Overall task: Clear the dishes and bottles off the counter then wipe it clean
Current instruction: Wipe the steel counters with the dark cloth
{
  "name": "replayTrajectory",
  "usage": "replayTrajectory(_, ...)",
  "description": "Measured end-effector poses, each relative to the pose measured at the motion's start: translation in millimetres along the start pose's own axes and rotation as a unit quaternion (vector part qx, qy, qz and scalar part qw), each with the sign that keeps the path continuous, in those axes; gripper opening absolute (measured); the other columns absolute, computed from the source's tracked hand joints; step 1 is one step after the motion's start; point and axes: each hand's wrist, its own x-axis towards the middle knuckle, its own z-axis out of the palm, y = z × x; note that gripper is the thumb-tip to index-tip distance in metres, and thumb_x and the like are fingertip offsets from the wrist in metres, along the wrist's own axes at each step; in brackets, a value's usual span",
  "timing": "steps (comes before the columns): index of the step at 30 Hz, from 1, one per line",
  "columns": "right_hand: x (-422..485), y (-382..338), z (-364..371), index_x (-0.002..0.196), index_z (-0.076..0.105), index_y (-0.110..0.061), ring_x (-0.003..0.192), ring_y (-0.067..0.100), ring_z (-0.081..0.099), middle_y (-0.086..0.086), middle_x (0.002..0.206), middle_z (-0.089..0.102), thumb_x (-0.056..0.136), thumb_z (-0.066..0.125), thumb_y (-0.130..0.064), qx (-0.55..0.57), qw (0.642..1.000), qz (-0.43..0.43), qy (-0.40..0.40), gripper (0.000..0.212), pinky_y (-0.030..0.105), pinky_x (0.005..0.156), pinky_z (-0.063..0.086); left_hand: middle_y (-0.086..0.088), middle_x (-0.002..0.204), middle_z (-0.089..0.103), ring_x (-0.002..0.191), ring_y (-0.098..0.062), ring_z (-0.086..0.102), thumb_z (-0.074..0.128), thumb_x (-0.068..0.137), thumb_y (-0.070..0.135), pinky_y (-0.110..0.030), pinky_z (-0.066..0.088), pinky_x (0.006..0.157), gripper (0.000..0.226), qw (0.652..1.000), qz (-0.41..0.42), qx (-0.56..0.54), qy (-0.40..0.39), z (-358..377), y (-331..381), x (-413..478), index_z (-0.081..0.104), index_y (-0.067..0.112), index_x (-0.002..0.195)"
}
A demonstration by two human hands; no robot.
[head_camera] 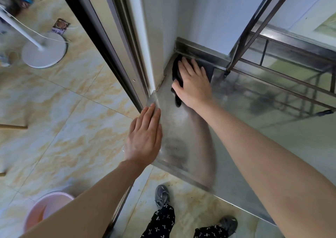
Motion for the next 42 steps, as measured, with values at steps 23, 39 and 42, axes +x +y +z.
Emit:
replayTrajectory(23,-178,-3,2,0.148,0.025,-0.017,0.144,0.021,0.019,-0.001,0.156,0.021,0.095,0.019,-0.049,-0.039,0.999,-0.003,-0.016,0.061,0.043,0.115,0.021,-0.004,0.141,0.044,0.128,-0.021,0.041,0.029,0.096,0.027,-0.035,0.032,0.106,0.043,0.978,-0.030,-0.205,-0.004,-25,-9,-6,0.043,0.016,0.135)
replayTrajectory(39,-159,-130,32,0.143,0.037,-0.016,0.139,0.026,0.030,0.002,0.150,0.036,0.091,0.032,-0.046,-0.023,0.991,-0.108,-0.071,0.060,0.046,0.110,0.030,-0.017,0.142,0.037,0.127,-0.036,0.040,0.056,0.088,0.006,-0.045,0.029,0.103,0.046,0.971,-0.194,-0.142,-0.009,-38,-57,-110,0.043,0.002,0.132)
replayTrajectory(42,-170,-110,27,0.144,0.035,-0.015,0.141,0.025,0.028,0.002,0.152,0.033,0.092,0.035,-0.047,-0.039,0.992,-0.103,-0.063,0.061,0.045,0.111,0.029,-0.017,0.141,0.037,0.126,-0.036,0.041,0.055,0.089,0.006,-0.044,0.030,0.103,0.045,0.975,-0.168,-0.146,-0.008,-41,-47,-102,0.044,0.003,0.132)
